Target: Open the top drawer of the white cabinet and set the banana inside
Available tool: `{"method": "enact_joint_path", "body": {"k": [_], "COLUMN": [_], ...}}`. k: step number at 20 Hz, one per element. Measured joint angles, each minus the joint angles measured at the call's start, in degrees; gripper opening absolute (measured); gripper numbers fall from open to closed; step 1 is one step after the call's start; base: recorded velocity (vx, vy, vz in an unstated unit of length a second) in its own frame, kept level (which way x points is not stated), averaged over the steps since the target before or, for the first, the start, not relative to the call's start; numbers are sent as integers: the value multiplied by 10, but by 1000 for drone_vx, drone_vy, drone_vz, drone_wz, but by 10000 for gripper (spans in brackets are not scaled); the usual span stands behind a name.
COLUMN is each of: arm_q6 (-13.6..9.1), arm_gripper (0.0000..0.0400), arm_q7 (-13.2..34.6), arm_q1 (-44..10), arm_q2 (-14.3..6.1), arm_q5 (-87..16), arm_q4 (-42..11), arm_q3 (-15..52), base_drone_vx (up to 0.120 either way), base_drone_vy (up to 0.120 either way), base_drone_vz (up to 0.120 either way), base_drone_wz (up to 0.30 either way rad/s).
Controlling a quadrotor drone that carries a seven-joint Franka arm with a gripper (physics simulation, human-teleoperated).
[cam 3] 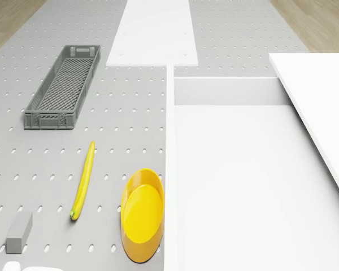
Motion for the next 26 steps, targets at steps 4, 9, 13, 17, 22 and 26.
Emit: {"method": "enact_joint_path", "body": {"k": [4,9,13,17,22,26], "arm_q6": [112,125,98,76,61,54], "arm_gripper": [400,400,400,400,400,400], "arm_q7": [-133,-305,-380,-418,-439,-446], "arm_q1": [7,46,74,91,101,105], "arm_q2": [-115,-191,-212,-220,-222,-222], "arm_q5": [254,476,558,596,617,625], "arm_q4": [-162,-262,-292,-305,-311,-314], "arm_q3": [-70,-120,-139,-148,-152,-154], "base_drone_vx": [120,120,120,120,120,120], "base_drone_vy": [120,120,120,120,120,120], "base_drone_vz": [0,0,0,-20,-120,-120], "base_drone_wz": [0,0,0,0,0,0]}}
